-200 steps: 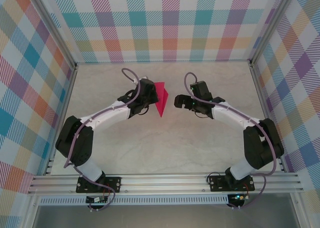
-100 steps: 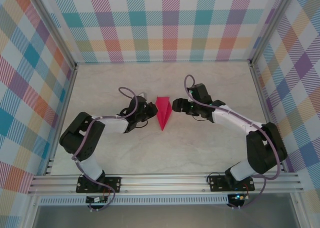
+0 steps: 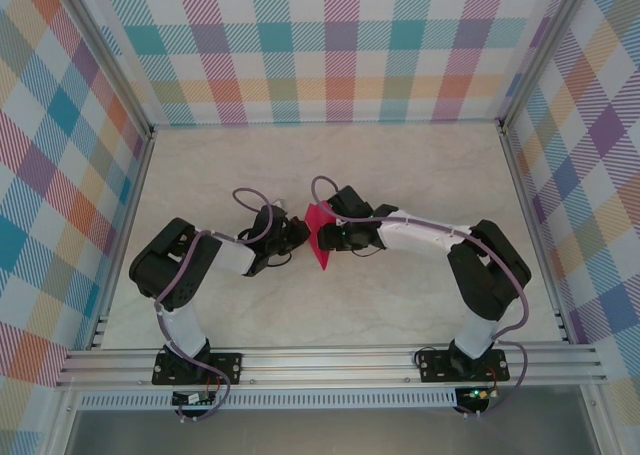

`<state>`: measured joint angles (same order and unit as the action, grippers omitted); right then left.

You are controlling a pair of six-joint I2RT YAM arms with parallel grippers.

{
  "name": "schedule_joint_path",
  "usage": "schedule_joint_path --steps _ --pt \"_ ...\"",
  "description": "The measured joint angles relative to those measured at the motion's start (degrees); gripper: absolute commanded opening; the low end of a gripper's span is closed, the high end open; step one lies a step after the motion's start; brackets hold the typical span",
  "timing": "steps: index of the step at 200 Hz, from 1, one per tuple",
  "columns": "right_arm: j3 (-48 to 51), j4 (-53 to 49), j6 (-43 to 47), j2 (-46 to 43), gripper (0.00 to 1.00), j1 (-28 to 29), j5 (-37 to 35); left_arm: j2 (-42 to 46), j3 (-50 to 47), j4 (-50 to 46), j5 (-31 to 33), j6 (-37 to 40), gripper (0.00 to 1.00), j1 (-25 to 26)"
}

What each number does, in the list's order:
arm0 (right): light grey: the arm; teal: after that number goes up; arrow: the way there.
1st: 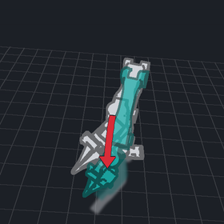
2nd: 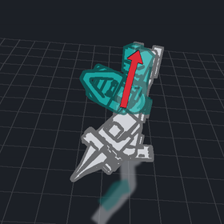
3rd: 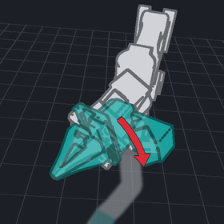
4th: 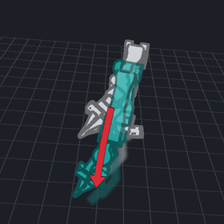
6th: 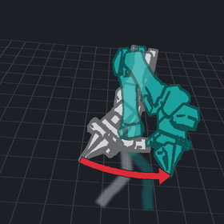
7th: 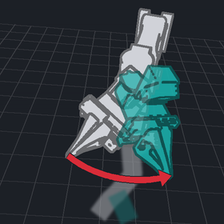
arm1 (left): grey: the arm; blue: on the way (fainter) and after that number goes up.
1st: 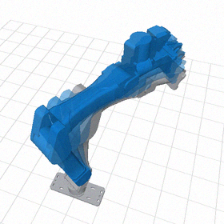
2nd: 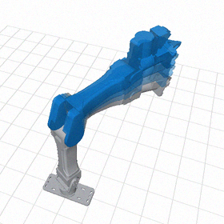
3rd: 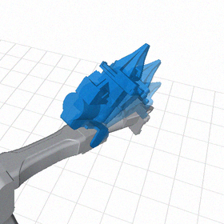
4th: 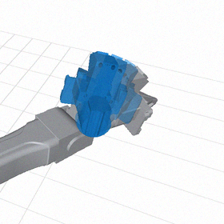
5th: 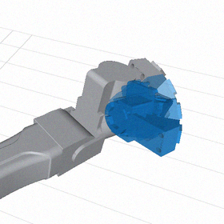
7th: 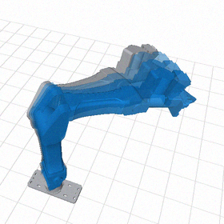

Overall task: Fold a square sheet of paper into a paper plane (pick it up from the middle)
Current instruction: Turn over the paper plane at the top-center of the table.

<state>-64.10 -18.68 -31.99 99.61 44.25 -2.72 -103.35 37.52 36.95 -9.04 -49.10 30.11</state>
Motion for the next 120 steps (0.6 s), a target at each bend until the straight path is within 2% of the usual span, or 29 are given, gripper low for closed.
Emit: schedule_joint_path --steps 32,48,98,120 --pt "-3.0 -1.7 -0.2 0.3 0.35 1.4 -3.8 0.0 0.0 1.0 -0.6 0.0 0.0 0.0" --pt "-4.3 -2.1 -0.2 0.9 0.34 1.6 -4.4 0.0 0.0 1.2 -1.0 0.0 0.0 0.0" --pt "-7.7 -3.9 -0.6 6.7 0.45 1.6 -5.8 -0.6 0.0 1.9 -2.1 0.0 0.0 0.0" --pt "-8.1 -5.1 -0.6 8.4 0.47 1.6 -5.9 -0.7 0.0 2.3 -2.5 0.0 0.0 0.0"
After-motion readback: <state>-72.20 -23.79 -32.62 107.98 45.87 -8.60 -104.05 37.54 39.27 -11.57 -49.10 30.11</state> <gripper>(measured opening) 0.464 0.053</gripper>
